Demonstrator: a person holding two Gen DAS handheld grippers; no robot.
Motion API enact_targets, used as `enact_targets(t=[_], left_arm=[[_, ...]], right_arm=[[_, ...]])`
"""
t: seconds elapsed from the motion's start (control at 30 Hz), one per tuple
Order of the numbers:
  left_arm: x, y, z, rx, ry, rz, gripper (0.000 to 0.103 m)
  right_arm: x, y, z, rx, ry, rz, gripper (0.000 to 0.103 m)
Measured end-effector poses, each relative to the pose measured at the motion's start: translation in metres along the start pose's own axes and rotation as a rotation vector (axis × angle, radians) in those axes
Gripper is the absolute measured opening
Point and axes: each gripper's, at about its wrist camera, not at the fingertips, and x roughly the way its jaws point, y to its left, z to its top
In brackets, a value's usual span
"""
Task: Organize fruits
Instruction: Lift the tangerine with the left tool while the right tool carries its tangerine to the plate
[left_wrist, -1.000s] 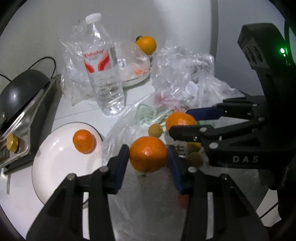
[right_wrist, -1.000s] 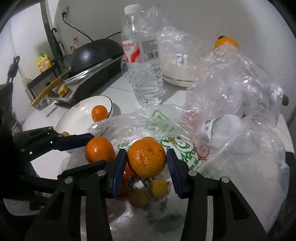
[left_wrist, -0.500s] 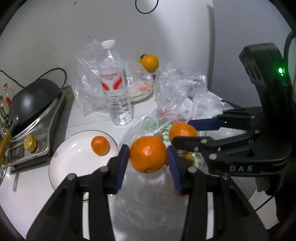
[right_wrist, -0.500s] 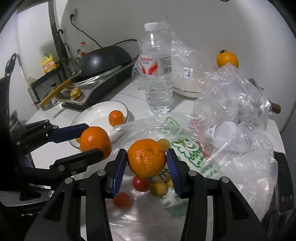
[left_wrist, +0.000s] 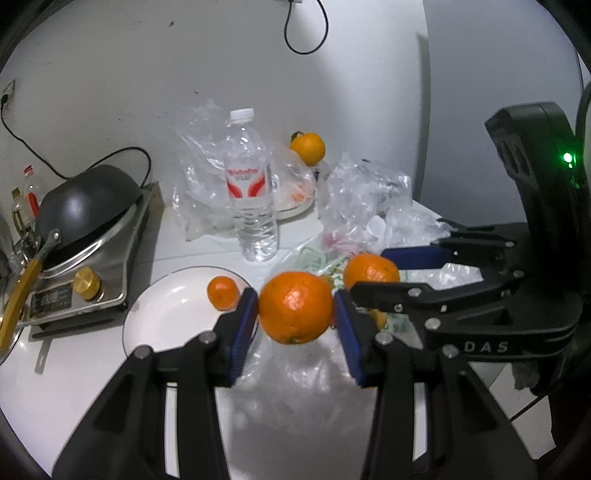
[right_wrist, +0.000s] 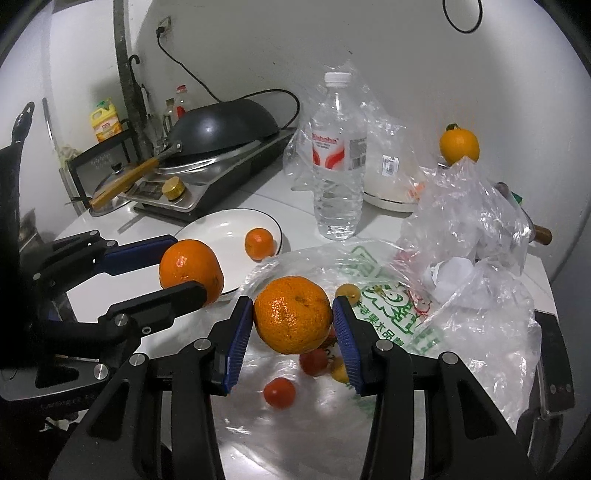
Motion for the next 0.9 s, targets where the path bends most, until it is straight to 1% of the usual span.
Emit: enact_targets(t=[0.2, 0.53, 0.9], left_arm=[[-0.012, 0.008, -0.003, -0.006, -0.018, 0.01, 0.044], [-0.03, 0.027, -0.008, -0.035, -0.044, 0.046, 0.044], [-0.047, 0.06, -0.022, -0.076, -0.054, 0.102, 0.044]], right_arm=[[-0.003, 0.008, 0.002, -0.005, -0.004, -0.007, 0.047], [-0.003, 0.027, 0.009, -0.037, -0.008, 0.007, 0.047], [0.006, 0.052, 0.021, -0.068, -0.004, 0.037, 0.047]])
